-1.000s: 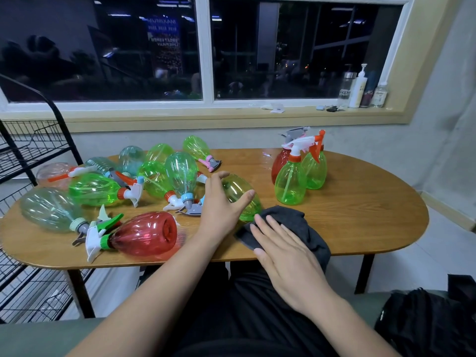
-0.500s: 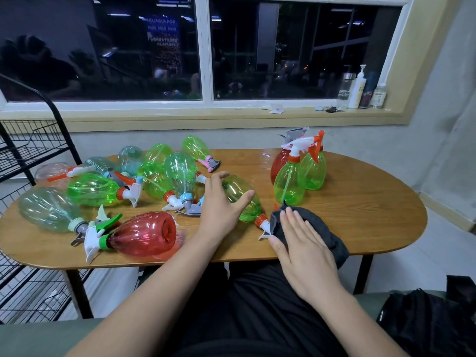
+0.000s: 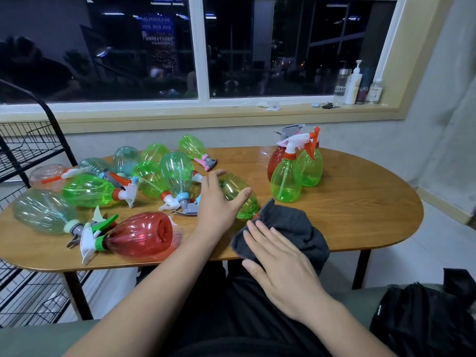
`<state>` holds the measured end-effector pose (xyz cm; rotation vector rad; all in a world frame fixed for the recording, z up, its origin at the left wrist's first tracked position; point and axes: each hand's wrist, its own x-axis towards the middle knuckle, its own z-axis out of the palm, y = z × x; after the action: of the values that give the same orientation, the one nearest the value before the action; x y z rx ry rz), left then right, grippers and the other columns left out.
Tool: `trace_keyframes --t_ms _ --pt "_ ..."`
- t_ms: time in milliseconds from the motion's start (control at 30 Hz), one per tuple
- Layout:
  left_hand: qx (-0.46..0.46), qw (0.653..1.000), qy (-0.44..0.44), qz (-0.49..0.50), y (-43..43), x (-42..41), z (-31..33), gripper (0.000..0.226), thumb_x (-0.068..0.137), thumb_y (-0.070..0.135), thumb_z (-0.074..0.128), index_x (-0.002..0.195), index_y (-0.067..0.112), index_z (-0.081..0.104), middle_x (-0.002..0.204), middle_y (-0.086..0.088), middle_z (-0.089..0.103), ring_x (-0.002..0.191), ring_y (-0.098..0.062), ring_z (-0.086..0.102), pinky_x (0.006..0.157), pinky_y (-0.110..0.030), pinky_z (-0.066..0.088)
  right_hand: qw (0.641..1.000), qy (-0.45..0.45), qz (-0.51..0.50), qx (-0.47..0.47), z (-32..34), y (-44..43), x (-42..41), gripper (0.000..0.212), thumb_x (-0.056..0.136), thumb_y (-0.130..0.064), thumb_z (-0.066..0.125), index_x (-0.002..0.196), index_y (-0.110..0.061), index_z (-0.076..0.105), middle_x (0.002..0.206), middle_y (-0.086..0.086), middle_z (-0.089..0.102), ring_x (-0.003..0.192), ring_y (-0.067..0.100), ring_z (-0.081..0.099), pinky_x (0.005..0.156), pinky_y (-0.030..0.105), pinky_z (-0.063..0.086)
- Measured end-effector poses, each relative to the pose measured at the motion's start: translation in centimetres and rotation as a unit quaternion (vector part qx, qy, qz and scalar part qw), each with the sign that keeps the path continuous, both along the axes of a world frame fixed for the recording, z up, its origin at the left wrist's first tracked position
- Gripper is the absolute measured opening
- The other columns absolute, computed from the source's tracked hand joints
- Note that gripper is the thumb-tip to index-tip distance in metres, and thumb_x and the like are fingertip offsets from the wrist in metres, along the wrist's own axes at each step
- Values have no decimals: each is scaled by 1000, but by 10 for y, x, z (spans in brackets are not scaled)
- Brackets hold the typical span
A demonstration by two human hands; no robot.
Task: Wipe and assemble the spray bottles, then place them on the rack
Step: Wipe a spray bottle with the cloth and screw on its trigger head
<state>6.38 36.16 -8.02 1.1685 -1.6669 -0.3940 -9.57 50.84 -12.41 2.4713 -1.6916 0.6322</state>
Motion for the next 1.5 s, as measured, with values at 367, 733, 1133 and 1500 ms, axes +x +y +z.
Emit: trace_keyframes --t_ms 367,733,1133,1500 --pt "12 1000 -4 2 2 1 4 74 87 57 80 143 21 47 138 4 46 128 -10 48 101 -23 37 996 -78 -52 3 4 -1 -34 58 114 -53 33 167 -33 26 173 -23 13 157 -11 1 131 25 14" --pt "19 999 -23 14 7 1 6 79 86 67 75 145 24 45 138 6 44 128 -12 51 96 -27 42 977 -111 -181 -18 3 -17 -46 65 111 -62 21 164 -29 37 170 -15 31 158 -3 19 128 23 19" --pt "-115 969 -213 -54 6 16 17 46 96 59 65 134 33 64 155 6 47 151 -19 37 120 -52 36 966 -148 -212 -21 8 -16 -50 55 111 -47 37 159 -23 50 164 -11 46 154 1 33 126 30 30" --pt "-152 884 -424 -127 4 12 25 66 74 33 87 136 34 63 145 5 54 154 -23 33 129 -52 20 955 -168 -234 -66 11 -20 -54 27 96 -21 74 121 -11 75 126 -8 61 120 13 53 88 30 50"
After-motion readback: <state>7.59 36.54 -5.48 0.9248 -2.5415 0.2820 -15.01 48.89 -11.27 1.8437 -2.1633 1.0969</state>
